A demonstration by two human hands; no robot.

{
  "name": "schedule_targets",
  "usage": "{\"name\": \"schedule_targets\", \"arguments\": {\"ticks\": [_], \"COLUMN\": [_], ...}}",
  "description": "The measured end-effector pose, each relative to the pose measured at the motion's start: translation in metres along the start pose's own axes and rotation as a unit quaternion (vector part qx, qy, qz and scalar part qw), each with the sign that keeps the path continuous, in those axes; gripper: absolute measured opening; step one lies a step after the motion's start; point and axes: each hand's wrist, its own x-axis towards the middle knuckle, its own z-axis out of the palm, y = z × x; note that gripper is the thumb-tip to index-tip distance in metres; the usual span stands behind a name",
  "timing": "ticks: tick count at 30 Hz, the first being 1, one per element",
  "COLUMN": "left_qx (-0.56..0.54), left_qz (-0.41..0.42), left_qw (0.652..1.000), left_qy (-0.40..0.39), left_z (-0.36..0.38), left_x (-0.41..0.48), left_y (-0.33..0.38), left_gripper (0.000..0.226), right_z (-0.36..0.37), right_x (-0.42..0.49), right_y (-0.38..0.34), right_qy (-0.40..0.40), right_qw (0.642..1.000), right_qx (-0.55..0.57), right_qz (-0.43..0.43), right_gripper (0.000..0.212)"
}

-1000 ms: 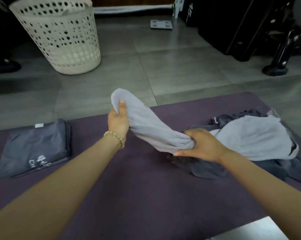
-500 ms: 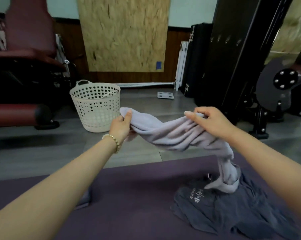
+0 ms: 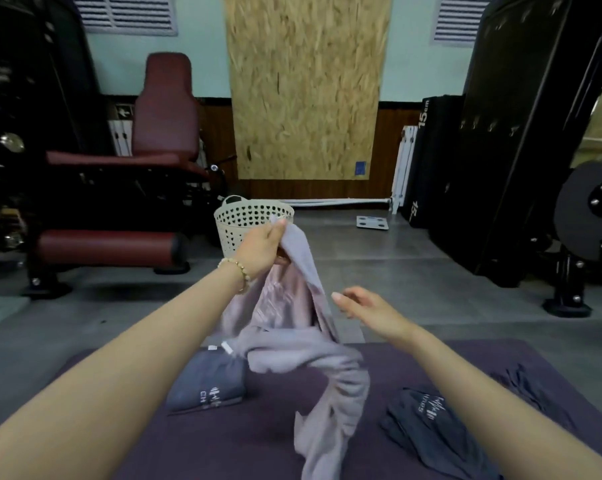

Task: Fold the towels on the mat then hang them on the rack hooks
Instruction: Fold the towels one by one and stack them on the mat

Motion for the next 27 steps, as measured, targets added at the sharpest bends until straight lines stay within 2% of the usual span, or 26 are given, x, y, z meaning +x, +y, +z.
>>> {"name": "schedule_targets", "arguments": {"ticks": [1,4,6,9,10,13,16,17,19,20,21,22,23,24,25,26,27], "left_qx": [-0.037,-0.151,-0.203,-0.274,-0.300,-0.369,-0.362,-0.353,-0.243,-0.120,0.005,0.089,0.129,0.122,0.081,0.041,0.014], "left_qz": [-0.014,-0.058,-0.079,-0.099,-0.101,-0.112,-0.157,-0.177,-0.198,-0.181,-0.124,-0.030,0.062,0.087,0.067,0.034,0.016], "left_qw": [0.999,0.987,0.976,0.955,0.946,0.911,0.887,0.884,0.922,0.950,0.967,0.974,0.979,0.987,0.994,0.995,0.995], "left_qy": [-0.003,-0.016,0.013,0.053,0.066,0.144,0.242,0.248,0.229,0.226,0.224,0.205,0.145,0.052,-0.031,-0.082,-0.102], "left_z": [0.000,0.002,-0.004,-0.022,-0.030,-0.055,-0.080,-0.084,-0.084,-0.080,-0.074,-0.067,-0.060,-0.055,-0.050,-0.050,-0.050], "left_x": [-0.004,-0.018,-0.023,-0.025,-0.025,-0.028,-0.034,-0.036,-0.038,-0.041,-0.046,-0.054,-0.057,-0.063,-0.069,-0.073,-0.075], "left_y": [0.006,0.020,0.026,0.032,0.034,0.035,0.015,0.006,-0.012,-0.019,-0.023,-0.021,-0.022,-0.021,-0.018,-0.020,-0.023], "left_gripper": [0.055,0.040,0.036,0.036,0.037,0.035,0.034,0.035,0.048,0.063,0.070,0.068,0.061,0.059,0.066,0.075,0.080], "right_z": [0.008,0.032,0.049,0.071,0.076,0.080,0.076,0.074,0.072,0.071,0.072,0.074,0.075,0.077,0.077,0.075,0.072], "right_x": [-0.001,-0.001,-0.003,-0.003,-0.004,-0.005,-0.005,-0.005,-0.006,-0.008,-0.010,-0.012,-0.014,-0.017,-0.019,-0.019,-0.020], "right_y": [-0.011,-0.044,-0.059,-0.066,-0.067,-0.065,-0.073,-0.077,-0.089,-0.095,-0.100,-0.106,-0.111,-0.116,-0.119,-0.121,-0.122], "right_qy": [-0.005,-0.034,-0.033,0.001,0.004,0.015,0.013,0.012,0.003,-0.007,-0.019,-0.036,-0.054,-0.071,-0.082,-0.085,-0.083], "right_qw": [1.000,0.995,0.994,0.994,0.994,0.994,0.994,0.995,0.993,0.991,0.990,0.989,0.988,0.987,0.987,0.986,0.986], "right_qx": [0.027,0.076,0.078,0.068,0.070,0.054,0.040,0.024,0.008,0.011,0.018,0.029,0.041,0.056,0.069,0.081,0.090], "right_qz": [-0.015,-0.061,-0.072,-0.082,-0.082,-0.090,-0.098,-0.100,-0.121,-0.133,-0.139,-0.140,-0.136,-0.130,-0.123,-0.117,-0.109], "right_gripper": [0.024,0.045,0.038,0.015,0.015,0.026,0.027,0.028,0.035,0.035,0.032,0.028,0.025,0.022,0.019,0.019,0.020]}}
